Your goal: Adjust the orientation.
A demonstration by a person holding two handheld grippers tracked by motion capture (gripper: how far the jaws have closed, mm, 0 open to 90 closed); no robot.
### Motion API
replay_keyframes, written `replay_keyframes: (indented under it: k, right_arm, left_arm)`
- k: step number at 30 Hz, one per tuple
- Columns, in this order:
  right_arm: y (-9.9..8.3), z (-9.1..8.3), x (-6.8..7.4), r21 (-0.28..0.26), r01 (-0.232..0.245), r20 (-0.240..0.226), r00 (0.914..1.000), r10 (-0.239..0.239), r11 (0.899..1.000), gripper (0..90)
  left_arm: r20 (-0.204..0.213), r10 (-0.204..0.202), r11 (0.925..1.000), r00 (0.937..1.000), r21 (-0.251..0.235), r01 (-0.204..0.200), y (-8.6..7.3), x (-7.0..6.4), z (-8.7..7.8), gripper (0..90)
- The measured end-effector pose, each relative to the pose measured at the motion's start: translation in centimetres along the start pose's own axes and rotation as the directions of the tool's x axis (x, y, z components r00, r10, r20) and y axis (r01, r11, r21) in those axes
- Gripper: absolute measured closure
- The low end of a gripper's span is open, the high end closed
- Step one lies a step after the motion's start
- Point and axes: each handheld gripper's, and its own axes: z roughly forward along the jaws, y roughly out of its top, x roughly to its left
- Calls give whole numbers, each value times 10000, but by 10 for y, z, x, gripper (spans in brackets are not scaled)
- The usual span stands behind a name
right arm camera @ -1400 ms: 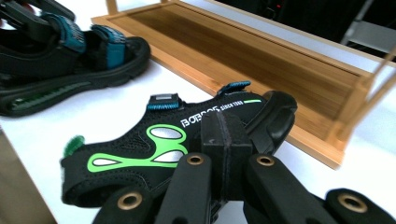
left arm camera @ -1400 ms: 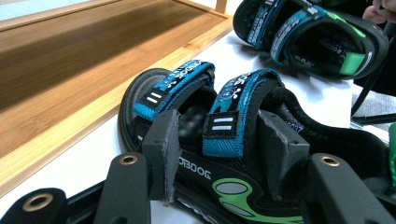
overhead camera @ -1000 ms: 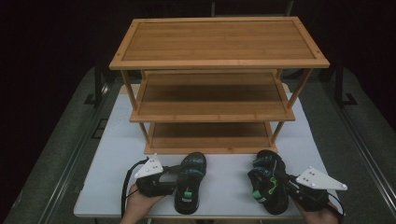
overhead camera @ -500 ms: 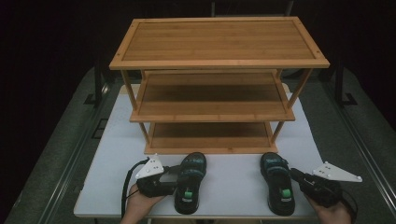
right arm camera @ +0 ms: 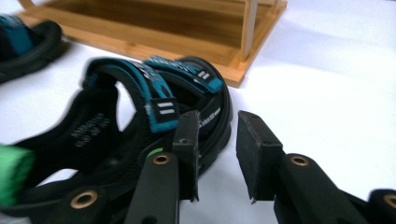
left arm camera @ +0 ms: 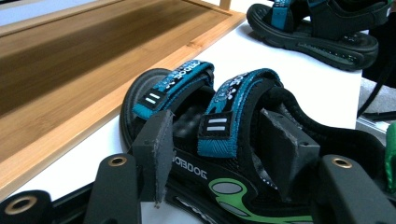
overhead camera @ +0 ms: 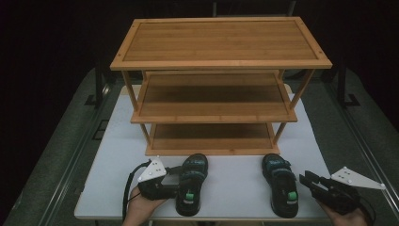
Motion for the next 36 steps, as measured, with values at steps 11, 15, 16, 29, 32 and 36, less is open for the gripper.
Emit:
replay_keyframes:
  k: [11,15,16,29,32,36]
  right_arm:
    - [9,-5,16,-274,471,-1071,9930,-498,9985,568]
    - [9,3,17,-67,507,-1069,9930,-511,9987,569]
    - [9,5,18,-9,504,-1071,9930,-502,9987,570]
    - [8,22,29,503,1356,-217,9906,-1347,9895,639]
    - [7,22,30,422,1421,-89,9899,-1418,9890,652]
    - [6,23,30,354,1546,37,9879,-1548,9873,678]
  left_arm:
    - [-148,157,9999,9998,68,-156,1,-3,0,463]
    - [-242,217,9997,9995,105,-214,1,-3,0,495]
    - [-232,232,9997,9995,117,-229,1,-3,0,504]
    - [-434,379,9990,9983,261,-368,1,-4,2,553]
    - [-483,440,9987,9979,268,-427,1,-4,2,570]
    - [-508,509,9983,9974,306,-493,2,-4,1,601]
